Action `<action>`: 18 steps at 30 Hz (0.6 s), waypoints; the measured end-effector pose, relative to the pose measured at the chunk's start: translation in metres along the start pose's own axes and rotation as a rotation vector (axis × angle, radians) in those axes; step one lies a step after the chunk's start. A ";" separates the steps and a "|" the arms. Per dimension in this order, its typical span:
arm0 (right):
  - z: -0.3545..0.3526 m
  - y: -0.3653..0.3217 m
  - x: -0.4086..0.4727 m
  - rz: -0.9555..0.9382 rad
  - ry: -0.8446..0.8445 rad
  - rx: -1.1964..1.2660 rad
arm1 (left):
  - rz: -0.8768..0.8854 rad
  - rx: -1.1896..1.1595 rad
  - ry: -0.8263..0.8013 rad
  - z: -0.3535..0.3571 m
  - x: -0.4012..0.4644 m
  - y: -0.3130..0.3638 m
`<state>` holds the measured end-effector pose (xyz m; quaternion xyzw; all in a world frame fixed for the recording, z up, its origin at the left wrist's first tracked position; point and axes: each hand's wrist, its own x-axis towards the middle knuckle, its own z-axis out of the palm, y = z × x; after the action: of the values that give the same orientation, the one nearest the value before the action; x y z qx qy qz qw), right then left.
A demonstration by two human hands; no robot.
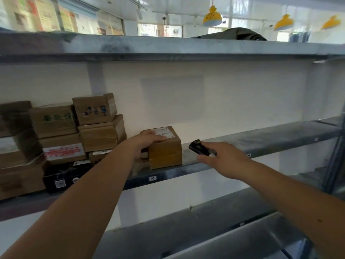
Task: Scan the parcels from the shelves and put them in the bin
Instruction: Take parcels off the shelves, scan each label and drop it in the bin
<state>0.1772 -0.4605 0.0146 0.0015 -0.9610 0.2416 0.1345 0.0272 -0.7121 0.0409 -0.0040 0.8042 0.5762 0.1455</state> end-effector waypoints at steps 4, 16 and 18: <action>-0.002 -0.001 -0.001 0.017 -0.006 -0.005 | 0.051 0.129 0.086 -0.001 0.006 0.006; -0.002 -0.010 -0.034 0.034 -0.017 0.089 | 0.297 -0.161 0.056 0.012 -0.006 -0.029; -0.004 -0.012 -0.039 0.052 -0.023 0.104 | 0.359 -0.153 0.069 0.013 -0.008 -0.035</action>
<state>0.2170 -0.4717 0.0136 -0.0140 -0.9484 0.2944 0.1167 0.0441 -0.7133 0.0071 0.1086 0.7503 0.6520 0.0119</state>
